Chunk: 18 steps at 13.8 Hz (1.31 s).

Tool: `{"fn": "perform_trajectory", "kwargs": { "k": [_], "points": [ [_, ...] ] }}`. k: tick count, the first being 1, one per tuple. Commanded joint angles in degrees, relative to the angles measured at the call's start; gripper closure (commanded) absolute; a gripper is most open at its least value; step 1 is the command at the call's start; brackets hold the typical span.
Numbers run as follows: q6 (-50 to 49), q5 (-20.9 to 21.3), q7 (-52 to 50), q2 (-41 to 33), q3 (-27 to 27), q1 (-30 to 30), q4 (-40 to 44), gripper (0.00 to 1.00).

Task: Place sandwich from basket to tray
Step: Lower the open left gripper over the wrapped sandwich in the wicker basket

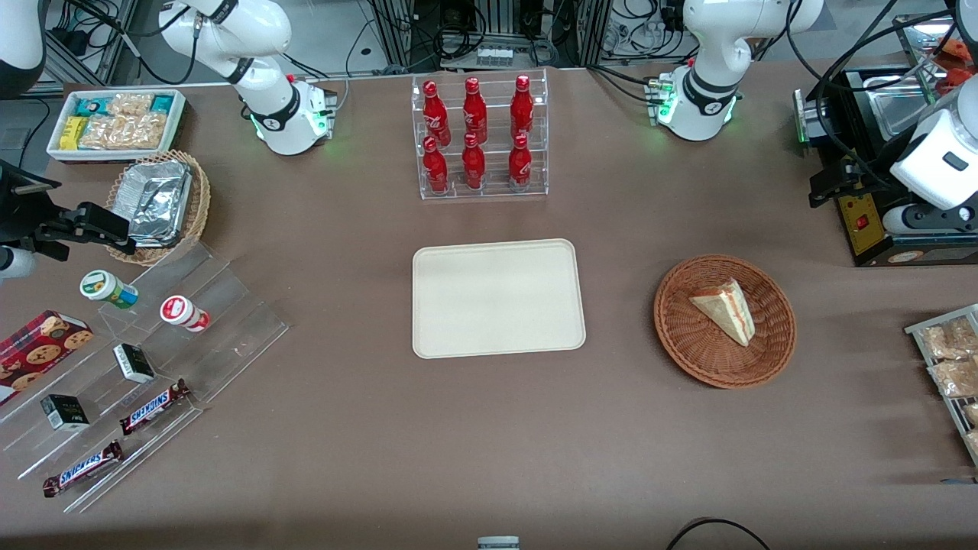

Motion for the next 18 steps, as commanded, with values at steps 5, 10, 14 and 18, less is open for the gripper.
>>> {"fn": "perform_trajectory", "kwargs": {
  "k": [5,10,14,18],
  "points": [
    [-1.6,0.2,-0.4,1.7,0.1,0.2,-0.3,0.00],
    [13.3,2.3,-7.7,1.2,0.0,0.0,-14.6,0.00],
    [30.3,2.3,-22.2,0.0,-0.1,-0.3,-27.4,0.00],
    [47.7,2.2,-37.3,0.0,-0.5,-1.6,-39.4,0.00]
  ]
}}
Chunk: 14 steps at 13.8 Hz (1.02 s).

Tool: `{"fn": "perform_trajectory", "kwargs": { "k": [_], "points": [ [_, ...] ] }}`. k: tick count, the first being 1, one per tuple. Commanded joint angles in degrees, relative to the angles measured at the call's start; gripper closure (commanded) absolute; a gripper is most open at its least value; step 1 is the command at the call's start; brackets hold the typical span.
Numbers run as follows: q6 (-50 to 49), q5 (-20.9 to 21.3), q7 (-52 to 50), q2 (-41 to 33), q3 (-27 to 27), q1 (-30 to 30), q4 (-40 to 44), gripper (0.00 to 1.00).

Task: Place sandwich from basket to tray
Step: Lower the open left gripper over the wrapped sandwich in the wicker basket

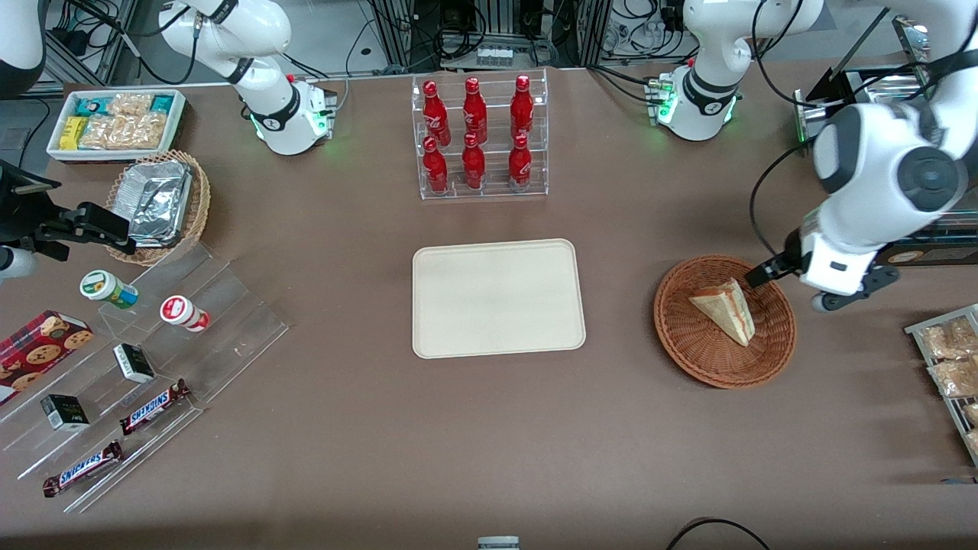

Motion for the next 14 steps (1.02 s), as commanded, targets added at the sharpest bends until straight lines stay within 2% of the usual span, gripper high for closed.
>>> {"fn": "perform_trajectory", "kwargs": {
  "k": [1,6,14],
  "points": [
    [9.4,1.0,-11.7,-1.8,-0.4,-1.4,-7.7,0.00],
    [21.2,1.0,-14.6,0.0,-0.3,-2.6,-14.8,0.00],
    [29.3,0.8,-16.0,6.5,0.8,-2.4,-15.0,0.00]
  ]
}}
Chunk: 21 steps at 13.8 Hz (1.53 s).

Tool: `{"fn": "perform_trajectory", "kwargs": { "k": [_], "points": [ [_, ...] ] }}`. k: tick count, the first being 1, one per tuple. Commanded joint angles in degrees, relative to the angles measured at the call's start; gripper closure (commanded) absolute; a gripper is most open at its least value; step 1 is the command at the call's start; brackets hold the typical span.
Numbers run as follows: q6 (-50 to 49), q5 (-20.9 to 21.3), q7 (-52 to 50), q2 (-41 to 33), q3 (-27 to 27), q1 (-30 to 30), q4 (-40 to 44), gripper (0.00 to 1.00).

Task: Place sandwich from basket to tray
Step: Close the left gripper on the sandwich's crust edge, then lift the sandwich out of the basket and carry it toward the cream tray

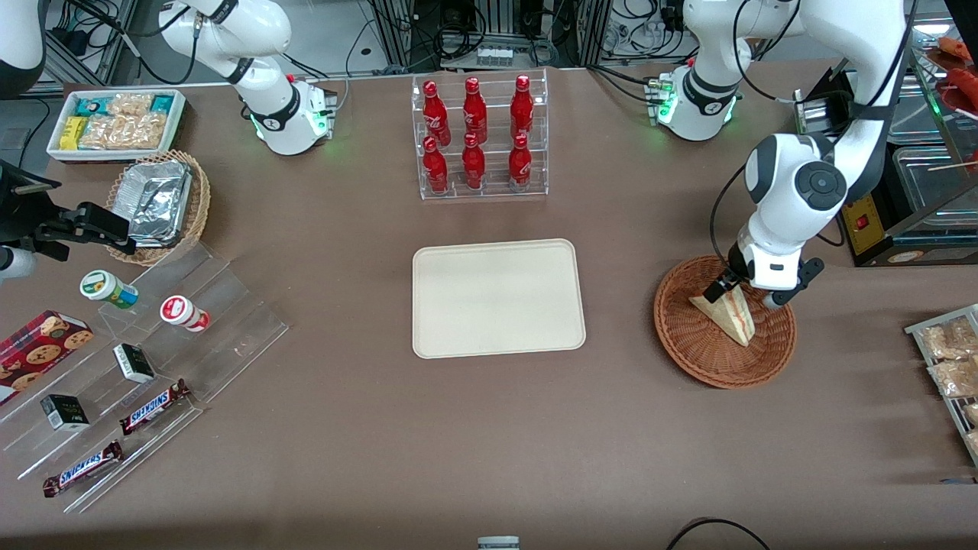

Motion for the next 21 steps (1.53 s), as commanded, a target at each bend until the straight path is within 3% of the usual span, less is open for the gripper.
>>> {"fn": "perform_trajectory", "kwargs": {
  "k": [1,2,3,5,6,10,13,15,17,21],
  "points": [
    [3.4,0.8,-2.1,2.4,1.2,0.0,0.0,0.00],
    [3.7,0.8,-2.2,2.9,1.2,0.0,0.0,0.01],
    [4.0,0.8,-2.1,3.2,1.2,0.0,0.1,0.13],
    [4.0,0.8,-2.2,3.2,2.3,0.0,0.4,0.82],
    [4.0,0.8,-2.2,3.1,2.3,0.0,0.5,1.00],
    [-0.8,0.8,-2.1,0.4,2.3,-0.1,2.3,1.00],
    [-21.4,1.2,-1.5,-3.7,1.7,-0.7,11.9,1.00],
    [-35.9,1.2,-1.3,-4.1,-1.6,-0.8,21.1,1.00],
    [-43.8,1.2,-1.2,-4.0,-6.1,-0.8,27.5,1.00],
    [-49.0,0.6,0.6,-3.1,-15.6,-0.8,32.9,1.00]
  ]
}}
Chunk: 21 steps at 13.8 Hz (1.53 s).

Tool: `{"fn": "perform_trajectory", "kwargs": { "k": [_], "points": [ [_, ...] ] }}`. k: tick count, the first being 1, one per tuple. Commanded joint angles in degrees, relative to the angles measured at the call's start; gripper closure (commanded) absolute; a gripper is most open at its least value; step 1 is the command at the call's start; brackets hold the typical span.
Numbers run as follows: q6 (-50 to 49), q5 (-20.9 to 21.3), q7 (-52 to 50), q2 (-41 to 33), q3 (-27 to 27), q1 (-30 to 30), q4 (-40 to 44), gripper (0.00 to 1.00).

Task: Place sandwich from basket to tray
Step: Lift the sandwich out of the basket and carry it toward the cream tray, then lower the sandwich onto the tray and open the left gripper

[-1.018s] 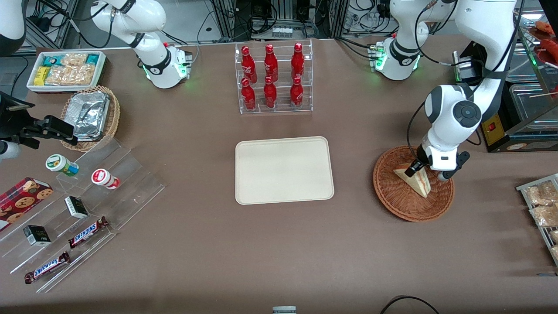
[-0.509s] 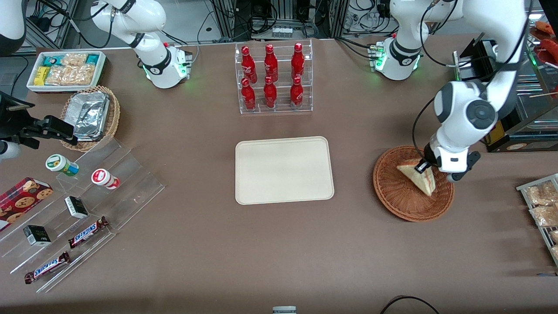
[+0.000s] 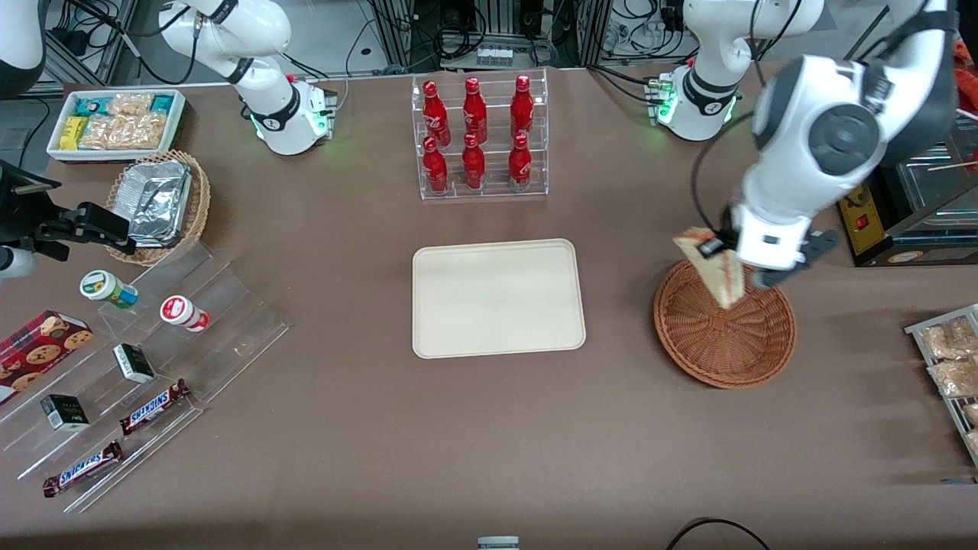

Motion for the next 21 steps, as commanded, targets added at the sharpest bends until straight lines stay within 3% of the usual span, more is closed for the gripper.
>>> {"fn": "perform_trajectory", "kwargs": {
  "k": [1,4,12,14,17,21],
  "points": [
    [-1.0,0.3,1.3,2.6,-5.7,0.0,3.1,1.00],
    [-0.6,0.1,1.1,8.4,-10.8,-1.9,8.6,1.00],
    [8.3,0.9,0.1,29.1,-11.0,-15.4,20.4,1.00],
    [11.2,3.0,-1.1,31.8,-10.8,-18.0,20.5,1.00],
    [14.7,9.9,-7.9,35.9,-10.8,-19.8,20.5,1.00],
    [18.4,11.0,-12.4,37.6,-10.7,-20.6,20.5,1.00]
  ]
}}
